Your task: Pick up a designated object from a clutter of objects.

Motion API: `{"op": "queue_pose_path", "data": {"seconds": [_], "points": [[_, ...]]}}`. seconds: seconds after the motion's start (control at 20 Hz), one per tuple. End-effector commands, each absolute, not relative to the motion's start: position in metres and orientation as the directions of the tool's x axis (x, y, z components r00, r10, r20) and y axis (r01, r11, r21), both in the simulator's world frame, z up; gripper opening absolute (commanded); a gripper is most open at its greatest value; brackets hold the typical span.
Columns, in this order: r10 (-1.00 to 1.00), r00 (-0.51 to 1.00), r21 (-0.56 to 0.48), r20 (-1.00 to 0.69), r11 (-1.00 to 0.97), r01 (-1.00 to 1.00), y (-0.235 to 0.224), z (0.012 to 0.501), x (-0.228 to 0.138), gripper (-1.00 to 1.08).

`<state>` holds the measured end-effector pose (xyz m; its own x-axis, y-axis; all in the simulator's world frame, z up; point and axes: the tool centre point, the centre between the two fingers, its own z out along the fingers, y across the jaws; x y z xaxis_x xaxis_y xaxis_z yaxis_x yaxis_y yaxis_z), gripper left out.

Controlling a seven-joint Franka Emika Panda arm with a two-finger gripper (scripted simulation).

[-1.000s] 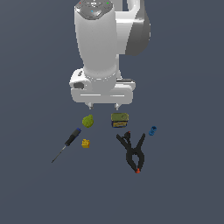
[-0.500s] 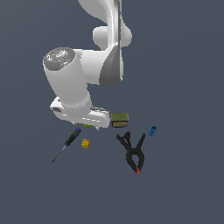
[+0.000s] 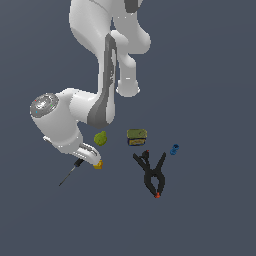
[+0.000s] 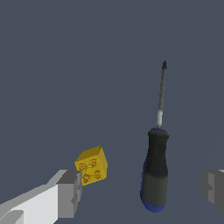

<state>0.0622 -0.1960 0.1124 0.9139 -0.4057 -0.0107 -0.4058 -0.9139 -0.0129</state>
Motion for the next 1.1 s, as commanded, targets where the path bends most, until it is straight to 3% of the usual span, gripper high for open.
{"op": "queue_pose_path", "data": {"seconds": [0.0, 0.4, 1.05], "points": [[-0.437, 0.899, -0.009, -0.006, -0.899, -0.437, -0.213, 0.096, 0.062, 1.00], [-0.490, 0.872, -0.001, 0.000, -0.872, -0.490, -0.241, 0.065, 0.057, 1.00], [-0.493, 0.870, 0.000, -0.001, -0.870, -0.493, -0.243, 0.033, 0.055, 1.00]]}}
